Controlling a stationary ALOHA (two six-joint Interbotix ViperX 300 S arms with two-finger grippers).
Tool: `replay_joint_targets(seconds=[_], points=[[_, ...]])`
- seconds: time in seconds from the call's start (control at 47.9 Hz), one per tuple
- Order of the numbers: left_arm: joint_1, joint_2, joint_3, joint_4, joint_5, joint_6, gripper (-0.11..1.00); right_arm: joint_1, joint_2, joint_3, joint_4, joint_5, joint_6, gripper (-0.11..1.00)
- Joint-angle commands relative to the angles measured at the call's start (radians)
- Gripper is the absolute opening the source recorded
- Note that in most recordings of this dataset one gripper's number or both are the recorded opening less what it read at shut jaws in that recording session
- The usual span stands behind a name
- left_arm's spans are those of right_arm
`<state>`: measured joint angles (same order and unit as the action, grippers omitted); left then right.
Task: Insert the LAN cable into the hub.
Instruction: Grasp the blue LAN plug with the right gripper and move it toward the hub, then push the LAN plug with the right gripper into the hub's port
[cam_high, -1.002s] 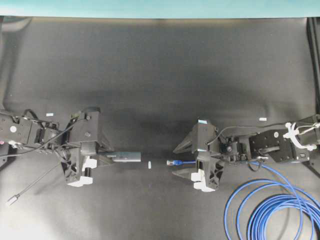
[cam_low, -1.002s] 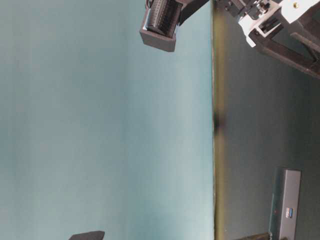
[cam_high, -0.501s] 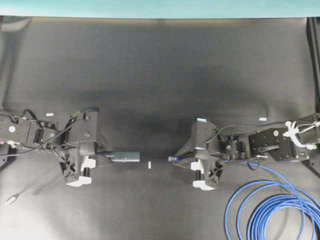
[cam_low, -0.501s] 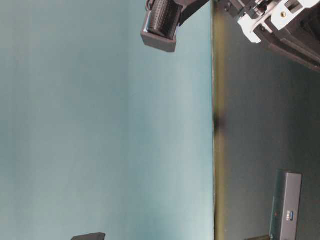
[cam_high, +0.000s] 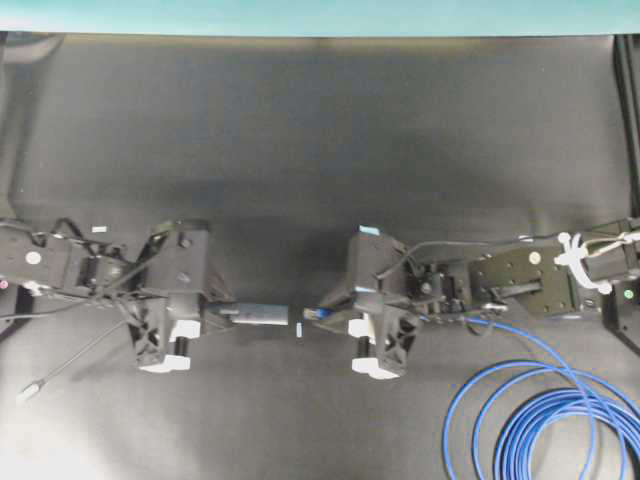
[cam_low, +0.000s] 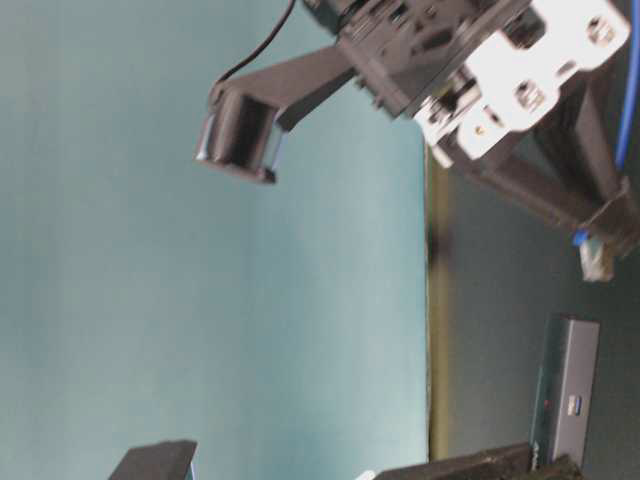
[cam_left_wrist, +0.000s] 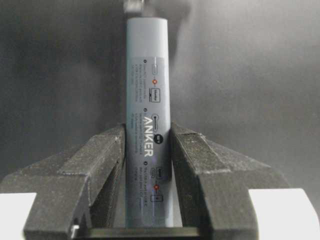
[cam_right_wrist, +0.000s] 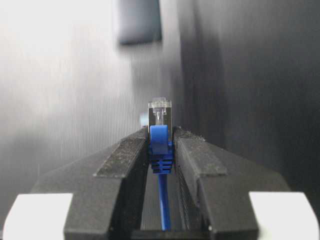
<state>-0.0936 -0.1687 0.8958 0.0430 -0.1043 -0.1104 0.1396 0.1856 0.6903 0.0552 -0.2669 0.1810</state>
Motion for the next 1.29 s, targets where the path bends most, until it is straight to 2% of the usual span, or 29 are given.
replay_joint_targets(seconds=[0.0, 0.752, 1.274], points=[[0.003, -0.002, -0.028, 0.005, 0.003, 0.002, 0.28, -0.003, -0.017, -0.028, -0.002, -0.002, -0.008, 0.13], [0.026, 0.002, -0.028, 0.005, 0.002, 0.006, 0.28, -0.006, -0.011, -0.060, -0.002, 0.005, -0.006, 0.13], [0.041, 0.011, -0.048, 0.005, 0.005, 0.018, 0.28, -0.020, 0.006, -0.110, -0.002, 0.120, -0.009, 0.13]])
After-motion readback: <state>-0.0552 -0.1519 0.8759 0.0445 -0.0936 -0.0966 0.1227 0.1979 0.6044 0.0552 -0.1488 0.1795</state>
